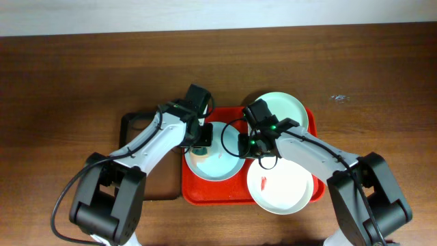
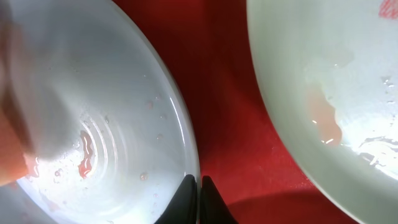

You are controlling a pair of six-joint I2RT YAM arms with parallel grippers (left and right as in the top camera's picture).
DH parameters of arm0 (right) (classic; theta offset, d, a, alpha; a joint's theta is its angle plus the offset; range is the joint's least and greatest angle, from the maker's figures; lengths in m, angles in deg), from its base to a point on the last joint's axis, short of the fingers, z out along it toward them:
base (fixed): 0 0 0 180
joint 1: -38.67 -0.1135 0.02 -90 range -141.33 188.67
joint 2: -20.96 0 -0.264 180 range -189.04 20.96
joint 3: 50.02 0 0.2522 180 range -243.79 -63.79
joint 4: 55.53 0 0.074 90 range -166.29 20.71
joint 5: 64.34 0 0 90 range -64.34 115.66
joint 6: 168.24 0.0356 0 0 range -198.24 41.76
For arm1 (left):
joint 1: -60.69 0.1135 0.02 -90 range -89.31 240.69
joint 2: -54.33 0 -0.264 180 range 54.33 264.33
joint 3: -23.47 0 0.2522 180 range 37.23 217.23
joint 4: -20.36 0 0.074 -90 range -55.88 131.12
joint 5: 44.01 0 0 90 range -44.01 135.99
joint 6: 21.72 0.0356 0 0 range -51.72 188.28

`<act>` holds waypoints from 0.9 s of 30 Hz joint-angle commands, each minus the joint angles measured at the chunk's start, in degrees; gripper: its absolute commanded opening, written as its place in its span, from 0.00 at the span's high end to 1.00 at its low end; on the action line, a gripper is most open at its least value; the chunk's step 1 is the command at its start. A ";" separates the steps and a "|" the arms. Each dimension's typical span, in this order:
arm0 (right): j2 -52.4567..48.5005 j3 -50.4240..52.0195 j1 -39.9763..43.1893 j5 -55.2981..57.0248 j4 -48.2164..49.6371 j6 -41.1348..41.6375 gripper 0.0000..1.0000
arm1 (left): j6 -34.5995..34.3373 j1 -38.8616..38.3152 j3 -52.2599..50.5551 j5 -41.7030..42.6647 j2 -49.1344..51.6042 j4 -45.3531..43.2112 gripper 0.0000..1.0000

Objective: Clean dirty plates on tray and stack at the side
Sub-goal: 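Scrub the left plate with the sponge in the left gripper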

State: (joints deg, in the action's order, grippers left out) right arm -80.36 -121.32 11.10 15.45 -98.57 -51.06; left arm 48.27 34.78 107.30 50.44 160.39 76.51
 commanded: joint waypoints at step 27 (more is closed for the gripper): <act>-0.31 -0.55 -0.22 -0.52 0.15 -0.39 0.96 | 2.75 -1.01 4.85 9.05 10.95 1.84 1.00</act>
State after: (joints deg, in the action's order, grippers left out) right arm -80.38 -121.32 11.10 15.20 -98.57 -51.24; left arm 50.31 33.86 112.59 54.15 167.63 78.15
